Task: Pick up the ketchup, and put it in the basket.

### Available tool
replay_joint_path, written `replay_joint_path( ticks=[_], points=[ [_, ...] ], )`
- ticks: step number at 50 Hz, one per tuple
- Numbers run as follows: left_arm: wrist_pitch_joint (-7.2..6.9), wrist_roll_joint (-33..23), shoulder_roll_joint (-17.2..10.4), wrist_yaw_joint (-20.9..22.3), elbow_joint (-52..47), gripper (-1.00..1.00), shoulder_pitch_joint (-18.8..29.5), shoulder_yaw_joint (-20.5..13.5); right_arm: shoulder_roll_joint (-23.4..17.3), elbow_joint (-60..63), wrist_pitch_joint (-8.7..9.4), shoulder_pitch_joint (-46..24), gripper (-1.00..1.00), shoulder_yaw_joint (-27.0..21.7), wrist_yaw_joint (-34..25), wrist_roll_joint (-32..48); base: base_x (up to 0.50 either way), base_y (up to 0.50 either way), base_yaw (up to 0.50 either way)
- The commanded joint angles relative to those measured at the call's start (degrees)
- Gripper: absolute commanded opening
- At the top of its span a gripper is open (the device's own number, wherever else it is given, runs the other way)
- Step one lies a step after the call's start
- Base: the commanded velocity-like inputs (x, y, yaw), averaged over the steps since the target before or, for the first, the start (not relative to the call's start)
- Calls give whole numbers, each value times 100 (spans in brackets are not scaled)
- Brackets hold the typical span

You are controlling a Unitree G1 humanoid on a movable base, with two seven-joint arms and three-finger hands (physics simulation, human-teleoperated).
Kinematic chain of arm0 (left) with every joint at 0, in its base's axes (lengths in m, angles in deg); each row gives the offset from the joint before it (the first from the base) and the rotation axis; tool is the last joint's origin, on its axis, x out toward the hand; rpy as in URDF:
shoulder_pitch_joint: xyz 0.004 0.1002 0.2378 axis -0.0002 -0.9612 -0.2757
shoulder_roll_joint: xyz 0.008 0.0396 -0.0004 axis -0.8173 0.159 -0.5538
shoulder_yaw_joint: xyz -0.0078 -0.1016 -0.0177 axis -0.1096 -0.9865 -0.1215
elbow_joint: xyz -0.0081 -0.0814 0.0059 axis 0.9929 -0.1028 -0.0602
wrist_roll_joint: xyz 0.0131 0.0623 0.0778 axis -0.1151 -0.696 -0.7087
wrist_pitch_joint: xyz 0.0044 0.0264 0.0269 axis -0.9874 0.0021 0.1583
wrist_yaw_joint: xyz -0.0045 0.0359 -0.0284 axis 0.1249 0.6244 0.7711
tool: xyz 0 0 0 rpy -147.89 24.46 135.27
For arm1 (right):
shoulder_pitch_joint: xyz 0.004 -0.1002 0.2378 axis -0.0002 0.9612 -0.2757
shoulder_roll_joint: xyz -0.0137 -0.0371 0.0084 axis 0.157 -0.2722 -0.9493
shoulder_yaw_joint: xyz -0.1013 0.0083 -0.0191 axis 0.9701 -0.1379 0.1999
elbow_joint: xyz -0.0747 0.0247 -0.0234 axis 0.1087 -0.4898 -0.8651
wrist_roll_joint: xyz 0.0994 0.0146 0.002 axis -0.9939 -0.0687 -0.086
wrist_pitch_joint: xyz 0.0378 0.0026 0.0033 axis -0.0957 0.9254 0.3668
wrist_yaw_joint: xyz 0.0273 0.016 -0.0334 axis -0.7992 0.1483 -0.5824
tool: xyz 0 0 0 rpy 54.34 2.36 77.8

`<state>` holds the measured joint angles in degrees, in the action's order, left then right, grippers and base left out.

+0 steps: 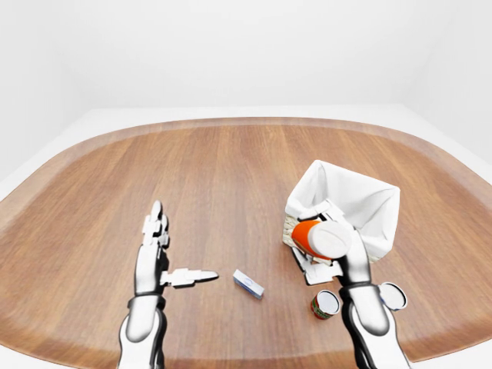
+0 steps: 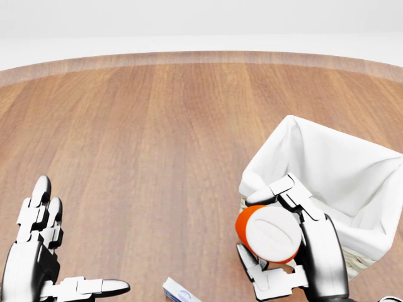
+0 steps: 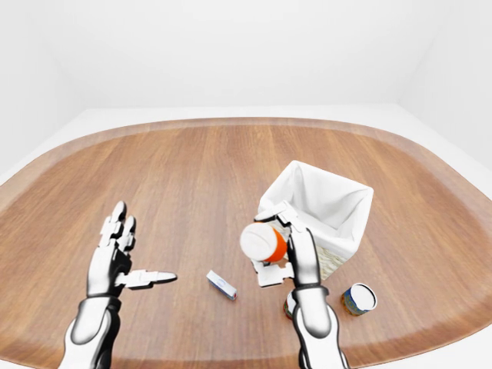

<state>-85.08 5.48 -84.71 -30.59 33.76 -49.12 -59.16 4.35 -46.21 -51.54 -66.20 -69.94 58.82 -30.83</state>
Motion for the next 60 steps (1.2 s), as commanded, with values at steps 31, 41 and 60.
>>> replay_joint_path(
  ticks=[31,41,60],
  points=[
    [280,137,-32,64,381,100,64,-99,4,1191,0,-77,-100,-326,118,176,0,0,0],
    [254,186,-28,108,333,100,46,-136,-32,1298,0,-330,-100,-633,-211,698,0,0,0],
    [196,225,-15,158,233,100,0,-138,-270,1211,0,-1287,-100,-1328,-982,1633,0,0,0]
  ],
)
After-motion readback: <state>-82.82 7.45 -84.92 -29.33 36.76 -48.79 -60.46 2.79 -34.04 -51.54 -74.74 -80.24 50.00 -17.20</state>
